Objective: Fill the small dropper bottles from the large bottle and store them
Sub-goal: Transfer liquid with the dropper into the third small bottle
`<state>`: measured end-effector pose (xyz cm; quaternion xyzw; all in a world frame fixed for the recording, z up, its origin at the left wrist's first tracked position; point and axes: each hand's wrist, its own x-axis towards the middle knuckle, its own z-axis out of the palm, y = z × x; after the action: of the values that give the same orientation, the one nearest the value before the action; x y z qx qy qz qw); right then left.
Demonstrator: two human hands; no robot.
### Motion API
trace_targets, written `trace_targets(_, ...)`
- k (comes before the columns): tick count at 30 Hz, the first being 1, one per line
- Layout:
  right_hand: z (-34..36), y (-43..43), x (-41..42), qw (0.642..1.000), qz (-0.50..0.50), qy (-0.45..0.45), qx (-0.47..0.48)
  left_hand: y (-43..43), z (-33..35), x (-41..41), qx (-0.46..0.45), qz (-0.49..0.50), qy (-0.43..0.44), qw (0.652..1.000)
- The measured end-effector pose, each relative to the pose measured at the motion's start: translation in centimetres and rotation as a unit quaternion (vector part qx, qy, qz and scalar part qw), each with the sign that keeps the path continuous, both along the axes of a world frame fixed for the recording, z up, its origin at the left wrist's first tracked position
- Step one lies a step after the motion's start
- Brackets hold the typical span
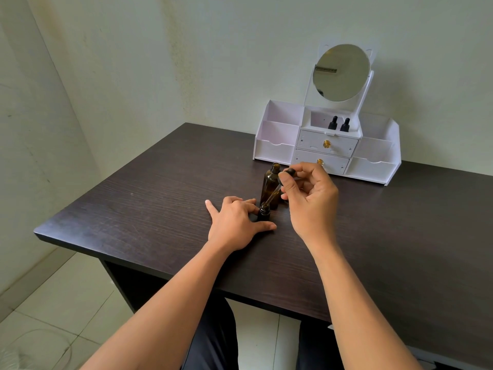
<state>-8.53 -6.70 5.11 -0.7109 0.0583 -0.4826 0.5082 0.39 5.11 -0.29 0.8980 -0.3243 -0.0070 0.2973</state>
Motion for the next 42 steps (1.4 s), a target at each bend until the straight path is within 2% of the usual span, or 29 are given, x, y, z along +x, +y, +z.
trace_targets(15,-0.2,0.0,0.1,1.0,-0.013,0.002,-0.013,-0.1,-0.2,0.1,-0.008,0.001,-0.001,1.0)
trace_targets(25,3.4,-1.4,0.9,0.993,-0.062,-0.096,0.003,-0.1,-0.3,0.1,-0.022,0.001,0.016,1.0)
trace_targets(35,4.2,-2.7,2.8,0.993,-0.077,-0.075,-0.044,0.0,-0.2,0.1,-0.016,0.003,0.017,1.0)
trace_targets(42,4.1,-3.4,3.7,0.996,-0.063,-0.025,-0.065,-0.1,0.0,0.1,-0.006,0.003,0.018,1.0)
